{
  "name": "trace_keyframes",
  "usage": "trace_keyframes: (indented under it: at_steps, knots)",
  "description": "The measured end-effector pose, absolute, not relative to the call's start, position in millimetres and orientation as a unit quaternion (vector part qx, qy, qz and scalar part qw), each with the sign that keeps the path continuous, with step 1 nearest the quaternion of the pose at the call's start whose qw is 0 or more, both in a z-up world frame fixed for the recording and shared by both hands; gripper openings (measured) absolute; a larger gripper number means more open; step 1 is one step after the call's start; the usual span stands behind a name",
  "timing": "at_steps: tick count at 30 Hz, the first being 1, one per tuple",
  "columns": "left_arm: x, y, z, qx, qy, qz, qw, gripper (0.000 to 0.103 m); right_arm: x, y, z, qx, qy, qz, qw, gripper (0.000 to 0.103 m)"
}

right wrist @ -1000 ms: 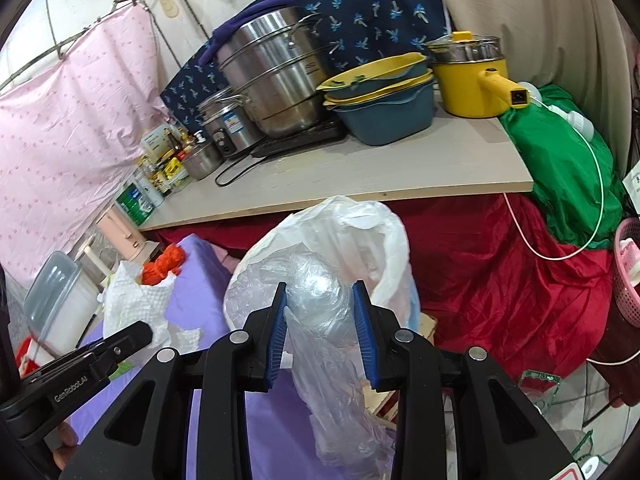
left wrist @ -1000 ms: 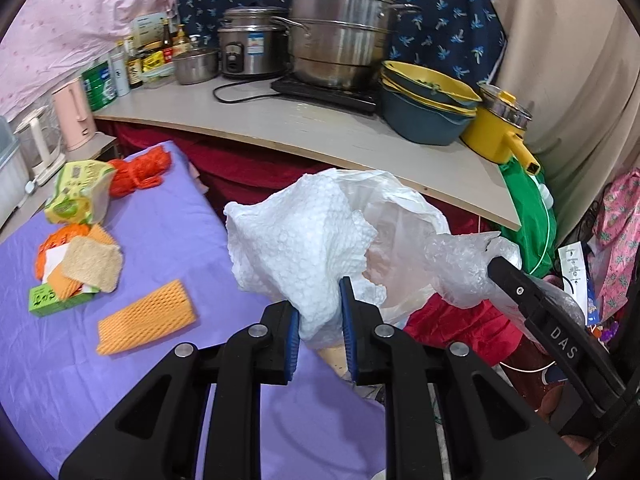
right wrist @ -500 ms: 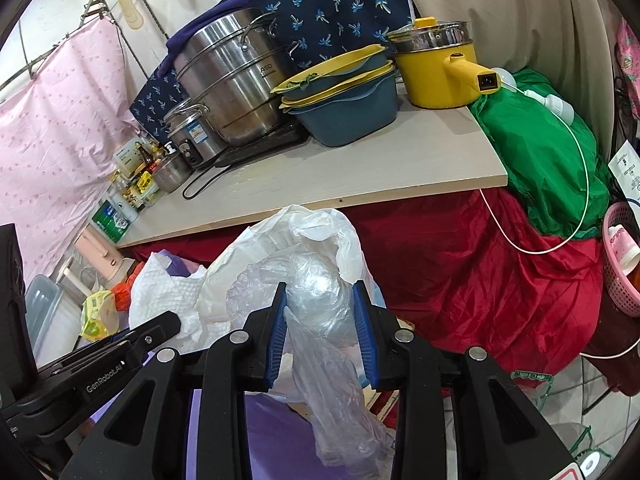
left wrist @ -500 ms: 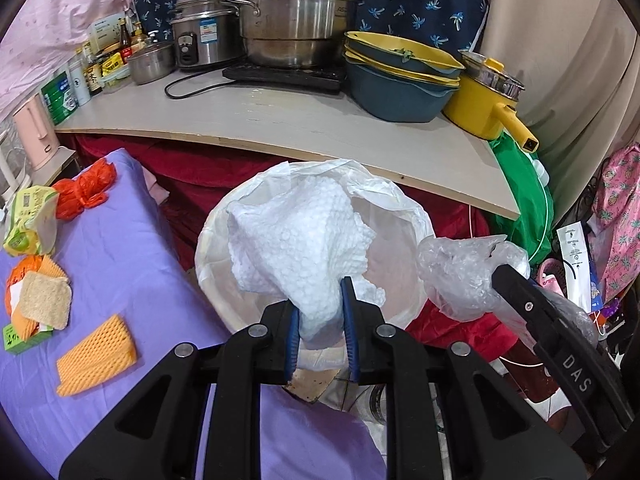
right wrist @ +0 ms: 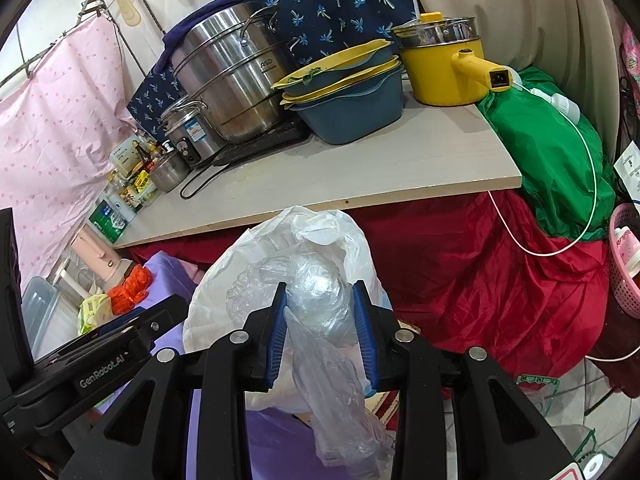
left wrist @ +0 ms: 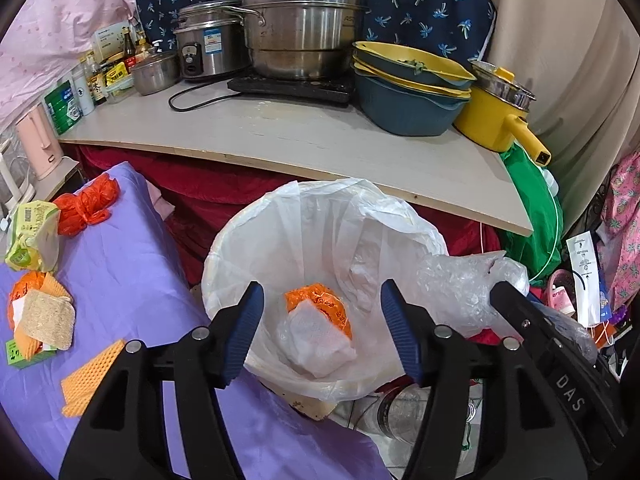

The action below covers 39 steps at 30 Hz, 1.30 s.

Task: Collect trash
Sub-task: 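Open the left tool to drop the tissue while the right tool drops the plastic wrap into the bin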

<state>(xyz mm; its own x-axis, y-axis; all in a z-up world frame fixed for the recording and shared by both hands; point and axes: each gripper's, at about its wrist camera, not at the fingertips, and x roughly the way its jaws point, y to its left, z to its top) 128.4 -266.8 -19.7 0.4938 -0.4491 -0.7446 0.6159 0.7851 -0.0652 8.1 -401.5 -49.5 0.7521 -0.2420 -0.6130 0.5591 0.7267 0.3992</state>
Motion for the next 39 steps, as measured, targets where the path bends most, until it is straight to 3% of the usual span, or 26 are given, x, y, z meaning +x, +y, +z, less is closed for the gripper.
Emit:
trace_keyframes:
  at_steps: [18, 20, 23, 31, 39]
  knots:
    - [151.5, -188.1, -21.0, 0.062, 0.406, -0.245, 0.878, 0.066, 66.7, -390.3, -53.6, 0.276, 0.287, -0.205, 0.894, 0.035]
    - [153.0, -179.0, -22.7, 0.057, 0.409, -0.239, 0.879, 0.066, 72.7, -387.2, -56.1, 0.278, 0.288, -0.203, 0.894, 0.04]
    - [154.2, -169.7, -25.5, 0.055, 0.412, -0.231, 0.88, 0.067, 77.0, -383.1, -58.2, 0.28, 0.288, -0.204, 0.893, 0.057]
    - [153.5, -149.9, -27.7, 0.044, 0.414, -0.214, 0.884, 0.071, 77.8, -366.0, -50.1, 0.274, 0.284, -0.194, 0.898, 0.058]
    - [148.6, -130.6, -26.0, 0.034, 0.414, -0.203, 0.887, 0.071, 69.3, -344.3, -42.6, 0.27, 0.288, -0.183, 0.901, 0.068]
